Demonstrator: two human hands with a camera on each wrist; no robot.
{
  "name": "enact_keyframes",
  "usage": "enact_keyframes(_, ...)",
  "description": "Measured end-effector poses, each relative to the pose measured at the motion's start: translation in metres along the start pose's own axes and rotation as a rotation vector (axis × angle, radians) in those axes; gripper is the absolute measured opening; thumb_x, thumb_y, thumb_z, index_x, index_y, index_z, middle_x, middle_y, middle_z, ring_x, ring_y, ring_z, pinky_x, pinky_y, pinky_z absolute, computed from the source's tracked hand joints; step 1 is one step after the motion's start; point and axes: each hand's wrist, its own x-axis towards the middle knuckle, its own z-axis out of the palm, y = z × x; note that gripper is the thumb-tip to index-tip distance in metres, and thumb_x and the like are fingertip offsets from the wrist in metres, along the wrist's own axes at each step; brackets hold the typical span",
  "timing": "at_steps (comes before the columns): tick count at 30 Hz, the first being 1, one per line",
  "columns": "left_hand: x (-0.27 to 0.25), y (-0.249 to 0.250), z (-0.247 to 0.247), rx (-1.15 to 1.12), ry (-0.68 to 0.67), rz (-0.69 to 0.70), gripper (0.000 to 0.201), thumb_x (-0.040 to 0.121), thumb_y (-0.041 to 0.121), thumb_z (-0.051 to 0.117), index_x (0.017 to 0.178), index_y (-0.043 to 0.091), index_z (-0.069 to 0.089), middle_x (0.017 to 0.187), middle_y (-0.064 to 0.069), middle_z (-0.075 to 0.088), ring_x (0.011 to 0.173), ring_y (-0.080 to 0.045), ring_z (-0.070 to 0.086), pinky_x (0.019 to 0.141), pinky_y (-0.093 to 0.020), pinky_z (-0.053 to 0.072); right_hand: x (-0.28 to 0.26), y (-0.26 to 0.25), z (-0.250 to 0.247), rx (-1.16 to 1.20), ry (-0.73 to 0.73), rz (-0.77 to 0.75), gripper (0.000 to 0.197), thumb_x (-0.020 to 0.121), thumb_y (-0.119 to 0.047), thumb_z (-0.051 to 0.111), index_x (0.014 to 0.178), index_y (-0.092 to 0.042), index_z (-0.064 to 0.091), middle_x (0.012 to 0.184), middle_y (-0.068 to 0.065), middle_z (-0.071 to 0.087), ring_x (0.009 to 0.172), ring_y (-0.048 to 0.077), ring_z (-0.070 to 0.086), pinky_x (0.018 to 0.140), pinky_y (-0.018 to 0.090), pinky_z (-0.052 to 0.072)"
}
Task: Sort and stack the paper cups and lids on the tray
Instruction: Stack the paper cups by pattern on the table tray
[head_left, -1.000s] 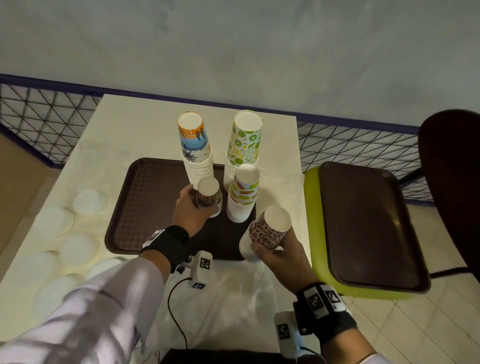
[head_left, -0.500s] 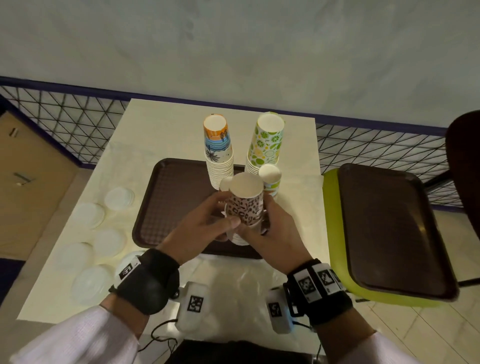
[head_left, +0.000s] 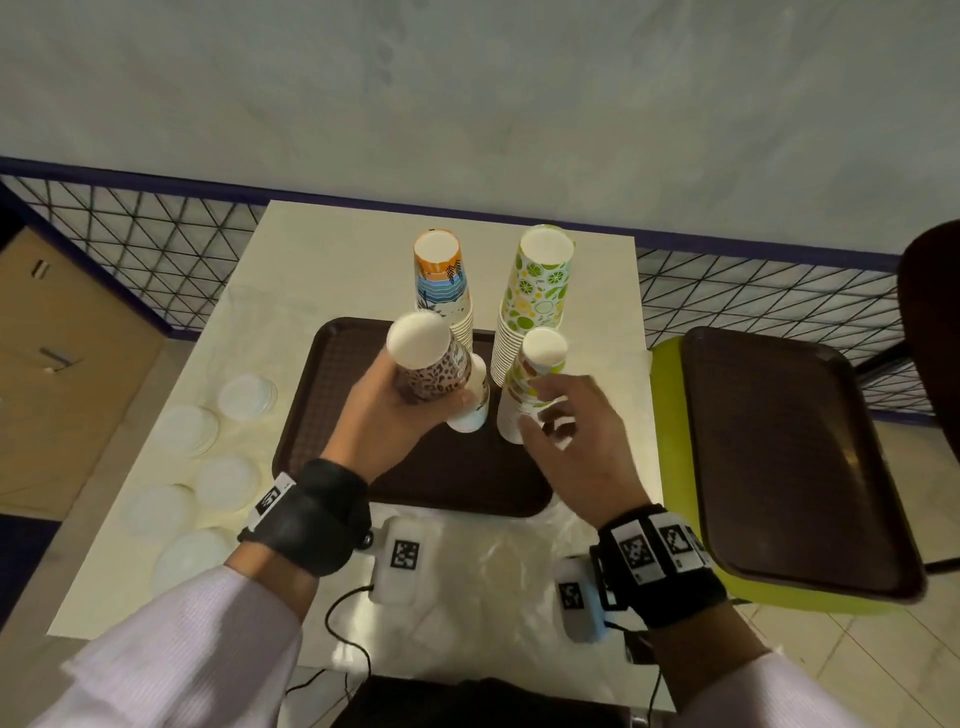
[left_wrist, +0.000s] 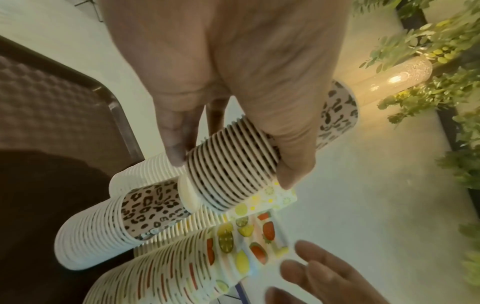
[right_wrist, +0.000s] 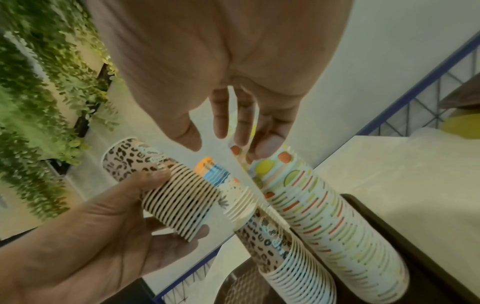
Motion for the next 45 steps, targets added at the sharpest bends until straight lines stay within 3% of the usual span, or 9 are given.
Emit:
enact_keyframes(7, 0.038, -0.003, 0.017, 0.143, 0.077, 0.076, 0.066, 0.081, 0.033, 0.087, 0.136, 0.039, 0.052, 0.133, 0.015, 0.065, 0.125, -0.006, 0.061, 0.103, -0.033, 0.054, 0.035, 0.006, -0.016, -0.153, 0.149, -0.049, 0.069, 0.083, -0.031, 0.080, 0.142, -0.023, 0.044, 0.121, -0.012, 0.034, 0.109, 0.018, 0.054, 0.091, 0.031, 0.051)
enact_keyframes(11, 0.051, -0.017, 0.029, 0.186, 0.048, 0.021, 0.073, 0.080, 0.029, 0.088, 0.142, 0.037, 0.050, 0.132, 0.016, 0.062, 0.125, -0.006, 0.058, 0.103, -0.026, 0.048, 0.056, 0.013, -0.006, -0.251, 0.059, 0.013, 0.076, 0.083, -0.037, 0.077, 0.148, -0.031, 0.039, 0.127, 0.006, 0.045, 0.112, 0.024, 0.057, 0.099, 0.039, 0.051)
enact_keyframes(17, 0.056, -0.043, 0.041, 0.224, 0.010, -0.088, 0.076, 0.078, 0.020, 0.090, 0.143, 0.024, 0.051, 0.125, 0.011, 0.061, 0.122, -0.012, 0.057, 0.101, -0.028, 0.046, 0.063, 0.026, 0.005, -0.305, -0.074, 0.011, 0.071, 0.087, -0.034, 0.074, 0.147, -0.035, 0.037, 0.129, 0.006, 0.057, 0.116, 0.024, 0.058, 0.095, 0.029, 0.047)
enact_keyframes(22, 0.055, -0.044, 0.041, 0.245, 0.059, -0.093, 0.082, 0.077, 0.020, 0.091, 0.146, 0.023, 0.047, 0.128, 0.011, 0.057, 0.120, -0.008, 0.051, 0.098, -0.025, 0.041, 0.065, 0.028, 0.005, -0.311, -0.117, 0.006, 0.070, 0.090, -0.034, 0.070, 0.149, -0.036, 0.033, 0.135, 0.002, 0.059, 0.121, 0.022, 0.057, 0.099, 0.032, 0.048)
enact_keyframes(28, 0.056, -0.043, 0.040, 0.282, 0.021, -0.053, 0.073, 0.081, 0.010, 0.086, 0.144, 0.019, 0.050, 0.124, 0.011, 0.058, 0.118, -0.007, 0.052, 0.094, -0.015, 0.038, 0.056, 0.032, 0.002, -0.354, -0.117, -0.025, 0.068, 0.093, -0.033, 0.067, 0.150, -0.035, 0.030, 0.127, 0.006, 0.057, 0.110, 0.024, 0.058, 0.087, 0.031, 0.048)
enact_keyframes(35, 0.057, -0.036, 0.031, 0.248, -0.040, -0.081, 0.072, 0.077, 0.025, 0.091, 0.137, 0.024, 0.050, 0.123, 0.011, 0.061, 0.113, -0.005, 0.059, 0.094, -0.019, 0.045, 0.054, 0.030, 0.004, -0.330, -0.112, 0.002, 0.068, 0.091, -0.033, 0.069, 0.148, -0.033, 0.031, 0.125, 0.008, 0.057, 0.108, 0.026, 0.059, 0.085, 0.030, 0.046)
enact_keyframes(39, 0.062, -0.013, 0.016, 0.026, 0.275, -0.107, 0.042, 0.095, 0.049, 0.063, 0.123, 0.020, 0.051, 0.121, -0.003, 0.059, 0.108, -0.012, 0.059, 0.096, -0.041, 0.054, 0.056, 0.029, 0.001, -0.310, -0.137, 0.017, 0.071, 0.091, -0.032, 0.070, 0.148, -0.035, 0.027, 0.127, 0.008, 0.055, 0.111, 0.026, 0.058, 0.090, 0.034, 0.050)
enact_keyframes(42, 0.076, 0.007, -0.002, -0.040, 0.500, 0.012, 0.049, 0.085, 0.063, 0.058, 0.125, 0.037, 0.047, 0.132, -0.003, 0.051, 0.113, -0.010, 0.055, 0.101, -0.051, 0.053, 0.055, 0.030, 0.001, -0.303, -0.141, 0.013, 0.075, 0.090, -0.032, 0.072, 0.148, -0.036, 0.025, 0.131, 0.008, 0.055, 0.113, 0.026, 0.059, 0.093, 0.039, 0.053)
enact_keyframes(45, 0.099, 0.026, -0.013, 0.032, 0.367, -0.019, 0.072, 0.085, 0.052, 0.073, 0.145, 0.055, 0.033, 0.151, 0.000, 0.042, 0.134, -0.020, 0.048, 0.110, -0.044, 0.047, 0.055, 0.032, 0.002, -0.293, -0.139, 0.009, 0.077, 0.089, -0.032, 0.073, 0.148, -0.036, 0.024, 0.132, 0.006, 0.055, 0.114, 0.025, 0.060, 0.094, 0.042, 0.055)
